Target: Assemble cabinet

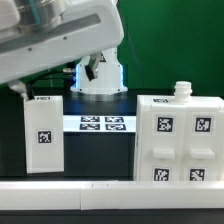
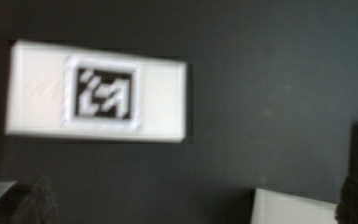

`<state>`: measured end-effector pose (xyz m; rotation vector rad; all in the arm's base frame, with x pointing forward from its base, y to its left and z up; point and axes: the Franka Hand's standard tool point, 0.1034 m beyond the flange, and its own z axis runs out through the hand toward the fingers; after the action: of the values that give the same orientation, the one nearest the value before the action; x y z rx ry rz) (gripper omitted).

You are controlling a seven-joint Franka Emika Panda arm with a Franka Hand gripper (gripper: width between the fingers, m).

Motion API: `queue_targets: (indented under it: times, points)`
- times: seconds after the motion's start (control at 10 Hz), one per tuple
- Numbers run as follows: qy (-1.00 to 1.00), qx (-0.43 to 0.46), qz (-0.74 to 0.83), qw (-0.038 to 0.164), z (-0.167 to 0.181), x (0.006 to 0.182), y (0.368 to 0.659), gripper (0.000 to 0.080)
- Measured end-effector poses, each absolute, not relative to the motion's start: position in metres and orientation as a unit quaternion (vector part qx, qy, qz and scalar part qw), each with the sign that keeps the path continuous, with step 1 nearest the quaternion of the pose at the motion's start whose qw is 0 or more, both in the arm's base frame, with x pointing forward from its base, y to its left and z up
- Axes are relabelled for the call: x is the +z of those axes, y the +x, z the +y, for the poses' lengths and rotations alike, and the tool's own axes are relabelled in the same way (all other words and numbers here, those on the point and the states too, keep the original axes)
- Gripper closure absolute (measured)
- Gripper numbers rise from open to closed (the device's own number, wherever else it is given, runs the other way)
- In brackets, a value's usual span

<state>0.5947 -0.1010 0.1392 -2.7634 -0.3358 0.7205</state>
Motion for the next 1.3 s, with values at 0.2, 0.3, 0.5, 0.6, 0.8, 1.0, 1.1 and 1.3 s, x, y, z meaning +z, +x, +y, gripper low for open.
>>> queue_targets:
  times: [0.2, 0.3, 0.5, 0.6, 0.8, 1.0, 1.1, 1.3]
  points:
    - [-0.919, 0.348, -0.124, 0.14, -0.084, 0.143, 0.588, 0.0004]
    - [-0.917, 0.346, -0.139, 0.142, -0.082, 0.138, 0.596, 0.0004]
    - [-0.92, 0.334, -0.146, 0.141, -0.081, 0.141, 0.597, 0.0004]
    - [-0.919, 0.335, -0.153, 0.143, -0.081, 0.141, 0.593, 0.0004]
    - [-0.931, 0.32, -0.143, 0.104, -0.106, 0.133, 0.606, 0.0004]
    - [-0.931, 0.325, -0.126, 0.104, -0.122, 0.13, 0.596, 0.0004]
    - [-0.931, 0.325, -0.13, 0.106, -0.119, 0.129, 0.597, 0.0004]
    - [-0.93, 0.323, -0.137, 0.111, -0.117, 0.129, 0.597, 0.0004]
